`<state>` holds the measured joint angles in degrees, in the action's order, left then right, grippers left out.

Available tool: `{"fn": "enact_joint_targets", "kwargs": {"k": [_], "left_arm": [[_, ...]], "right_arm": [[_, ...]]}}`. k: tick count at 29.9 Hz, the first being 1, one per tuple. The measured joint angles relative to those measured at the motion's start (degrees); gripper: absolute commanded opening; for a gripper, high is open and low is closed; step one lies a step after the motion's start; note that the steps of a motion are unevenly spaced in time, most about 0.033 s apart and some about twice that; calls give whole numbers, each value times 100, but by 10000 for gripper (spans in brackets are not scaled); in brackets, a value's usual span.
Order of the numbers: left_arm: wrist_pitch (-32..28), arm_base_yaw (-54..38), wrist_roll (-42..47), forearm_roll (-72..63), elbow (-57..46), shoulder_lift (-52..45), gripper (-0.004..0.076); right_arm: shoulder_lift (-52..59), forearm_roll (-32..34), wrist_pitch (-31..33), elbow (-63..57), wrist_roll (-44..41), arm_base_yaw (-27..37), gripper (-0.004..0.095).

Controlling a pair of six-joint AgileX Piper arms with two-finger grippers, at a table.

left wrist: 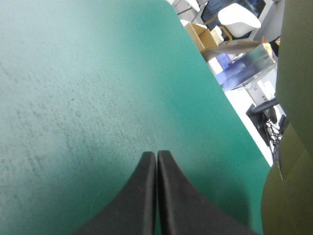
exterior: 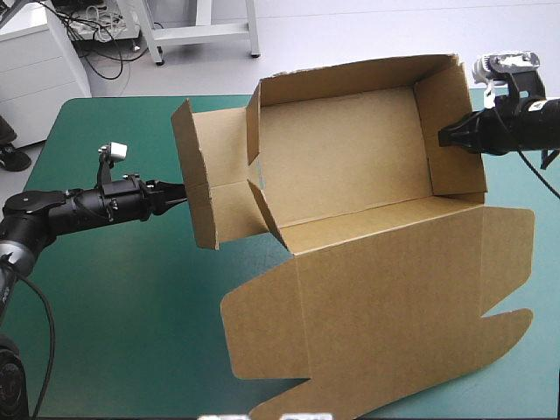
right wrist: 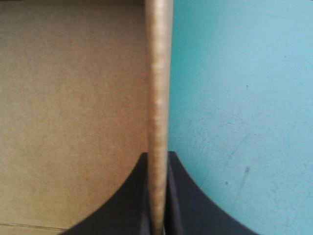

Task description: Fold the box

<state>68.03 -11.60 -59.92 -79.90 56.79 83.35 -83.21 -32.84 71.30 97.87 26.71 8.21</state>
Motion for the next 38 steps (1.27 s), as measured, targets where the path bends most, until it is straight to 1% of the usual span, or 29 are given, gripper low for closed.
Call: {"fn": "enact_joint_targets", "kwargs": {"k": [9, 15, 18, 21, 23, 27, 30, 36, 38], "left_arm": [[0, 16, 99, -568, 0, 0, -9], [-13, 315, 105, -701, 0, -62, -8], [0, 495, 105, -979, 0, -135, -6], [0, 633, 105, -1155, 0, -189, 24], [0, 716, 105, -1214, 0, -207, 81], [0, 917, 105, -1220, 6, -207, 238], [0, 1032, 105, -1220, 88, -207, 340], [0, 1099, 105, -1220, 344, -255, 532], [0, 1099, 105, -1224, 413, -296, 574]], "right_arm": [[0, -248, 0, 0, 183, 0, -23], [4, -248, 0, 0, 206, 0, -22], [4, -165, 0, 0, 180, 0, -22], [4, -66, 0, 0, 148, 0, -21], [4, -10, 0, 0, 124, 0, -21], [4, 56, -33, 0, 24, 0, -16], [4, 208, -121, 0, -113, 0, -16], [4, 527, -307, 0, -291, 0, -16], [4, 542, -358, 0, -318, 0, -16]]}}
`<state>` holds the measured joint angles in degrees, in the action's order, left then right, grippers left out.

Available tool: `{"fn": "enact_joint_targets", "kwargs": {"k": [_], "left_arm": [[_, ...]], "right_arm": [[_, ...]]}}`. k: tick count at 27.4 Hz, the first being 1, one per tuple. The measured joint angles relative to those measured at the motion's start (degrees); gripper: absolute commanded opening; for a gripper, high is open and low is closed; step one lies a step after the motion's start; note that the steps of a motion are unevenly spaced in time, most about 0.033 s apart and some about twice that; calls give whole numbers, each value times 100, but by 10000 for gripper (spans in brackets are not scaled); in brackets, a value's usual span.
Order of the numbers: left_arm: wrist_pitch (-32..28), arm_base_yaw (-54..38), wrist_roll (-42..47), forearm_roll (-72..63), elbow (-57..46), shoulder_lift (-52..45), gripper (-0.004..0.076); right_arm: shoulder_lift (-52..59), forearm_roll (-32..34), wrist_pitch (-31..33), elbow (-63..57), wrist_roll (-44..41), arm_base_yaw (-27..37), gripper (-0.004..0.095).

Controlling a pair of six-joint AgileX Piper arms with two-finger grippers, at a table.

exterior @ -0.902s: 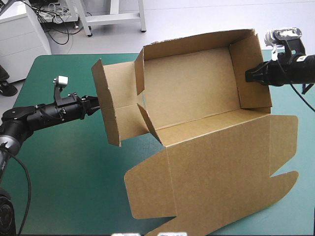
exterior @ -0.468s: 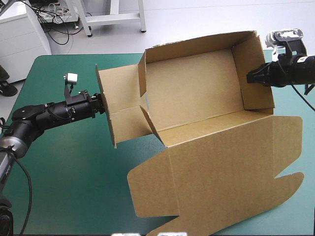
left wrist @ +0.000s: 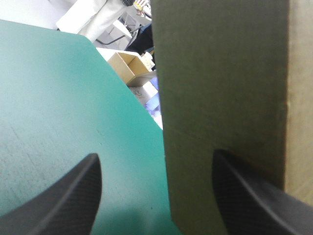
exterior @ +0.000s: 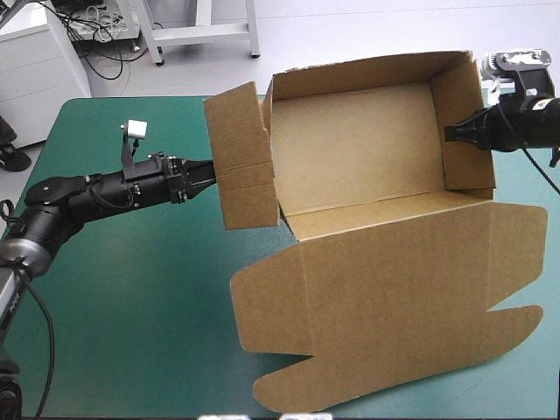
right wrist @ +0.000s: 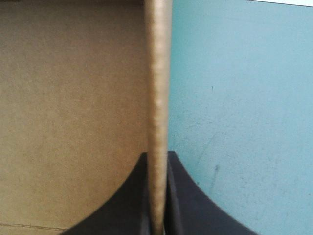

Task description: Fold the box

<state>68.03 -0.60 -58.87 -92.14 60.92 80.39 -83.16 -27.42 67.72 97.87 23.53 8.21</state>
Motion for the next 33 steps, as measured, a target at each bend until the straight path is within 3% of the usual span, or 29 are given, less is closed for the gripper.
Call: {"fn": "enact_joint_targets", "kwargs": {"k": [11, 23, 33], "left_arm": [[20, 0, 0, -103, 37, -44, 605], [20, 125, 0, -155, 43, -44, 605], [20, 125, -24, -275, 284, -44, 604]], "right_arm": [[0, 15, -114, 0, -123, -99, 0], [0, 1231, -832, 0, -1143, -1347, 0], [0, 1612, -944, 0, -1604, -1635, 0]]}}
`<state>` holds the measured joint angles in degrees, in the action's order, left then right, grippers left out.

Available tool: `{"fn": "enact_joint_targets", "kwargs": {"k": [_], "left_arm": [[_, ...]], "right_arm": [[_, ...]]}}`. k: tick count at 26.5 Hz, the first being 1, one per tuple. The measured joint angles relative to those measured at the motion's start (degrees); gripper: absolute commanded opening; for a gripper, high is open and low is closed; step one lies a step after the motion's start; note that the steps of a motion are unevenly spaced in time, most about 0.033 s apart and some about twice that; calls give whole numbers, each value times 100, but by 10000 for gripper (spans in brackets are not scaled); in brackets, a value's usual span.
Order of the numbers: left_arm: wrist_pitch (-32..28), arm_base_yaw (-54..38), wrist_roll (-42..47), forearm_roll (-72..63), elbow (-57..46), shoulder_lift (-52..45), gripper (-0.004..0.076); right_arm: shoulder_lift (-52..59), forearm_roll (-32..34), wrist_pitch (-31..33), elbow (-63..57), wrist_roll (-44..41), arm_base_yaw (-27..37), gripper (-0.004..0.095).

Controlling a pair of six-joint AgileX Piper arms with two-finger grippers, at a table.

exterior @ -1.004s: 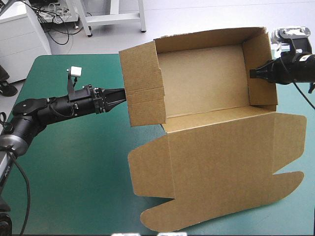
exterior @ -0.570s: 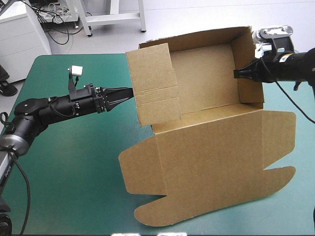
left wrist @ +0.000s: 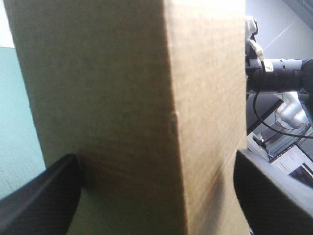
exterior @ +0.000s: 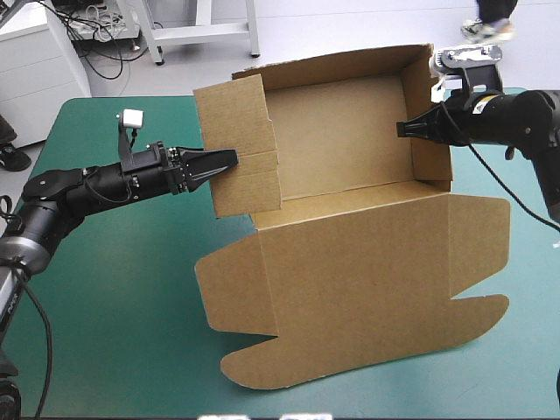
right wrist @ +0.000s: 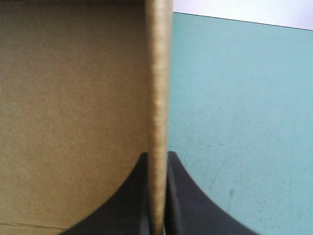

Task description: Fold the box

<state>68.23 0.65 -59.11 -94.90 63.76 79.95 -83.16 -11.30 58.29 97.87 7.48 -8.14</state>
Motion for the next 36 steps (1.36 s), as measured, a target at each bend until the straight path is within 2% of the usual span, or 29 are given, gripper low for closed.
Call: {"fn": "enact_joint_targets", "kwargs": {"k": [7, 13, 15, 19, 24, 36], "left_arm": [[-48, 324, 291, 736, 574, 0, 604], [-1035, 925, 1210, 2064, 1186, 0, 604], [-1457, 1203, 1823, 2756, 1486, 0, 603], [-1833, 1564, 2563, 3641, 1832, 0, 588], [-2093, 2015, 3768, 5120, 2255, 53, 524], [-2108, 2920, 5986, 8125, 3013, 495, 333]], "right_arm": [[0, 50, -22, 0, -153, -35, 0], [0, 350, -103, 0, -403, -183, 0], [-5, 452, -128, 0, -536, -204, 0], [-5, 476, -144, -1, -615, -210, 0], [-11, 477, -151, -1, -687, -210, 0], [-155, 477, -274, -6, -789, -239, 0]]}}
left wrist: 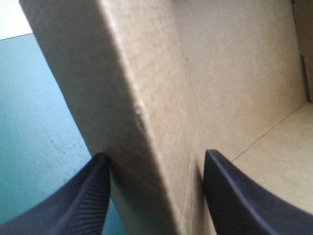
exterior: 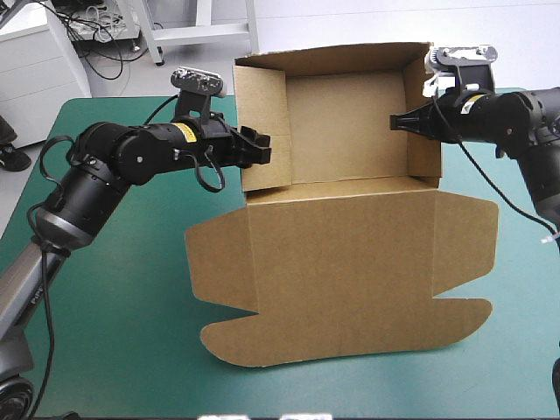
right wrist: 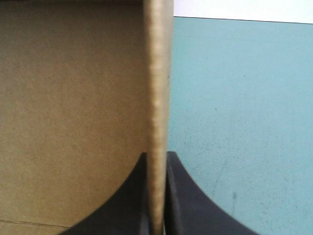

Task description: Fold the box

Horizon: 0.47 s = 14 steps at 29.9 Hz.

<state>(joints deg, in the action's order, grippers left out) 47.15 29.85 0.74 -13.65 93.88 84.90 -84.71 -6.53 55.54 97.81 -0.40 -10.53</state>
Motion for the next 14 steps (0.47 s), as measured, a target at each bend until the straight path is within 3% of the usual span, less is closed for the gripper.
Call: {"fn": "enact_joint_targets", "kwargs": {"k": [2, 10, 14], "left_arm": [[36, 153, 322, 413, 125, 123, 288], [72, 336, 791, 1021, 289, 486, -22], [67, 329, 939, 1135, 293, 589, -32]], "right_arm": [[-27, 39, -26, 0, -12, 0, 0], [-90, 208, -18, 0, -66, 36, 0], [-90, 220, 113, 0, -123, 36, 0]]}}
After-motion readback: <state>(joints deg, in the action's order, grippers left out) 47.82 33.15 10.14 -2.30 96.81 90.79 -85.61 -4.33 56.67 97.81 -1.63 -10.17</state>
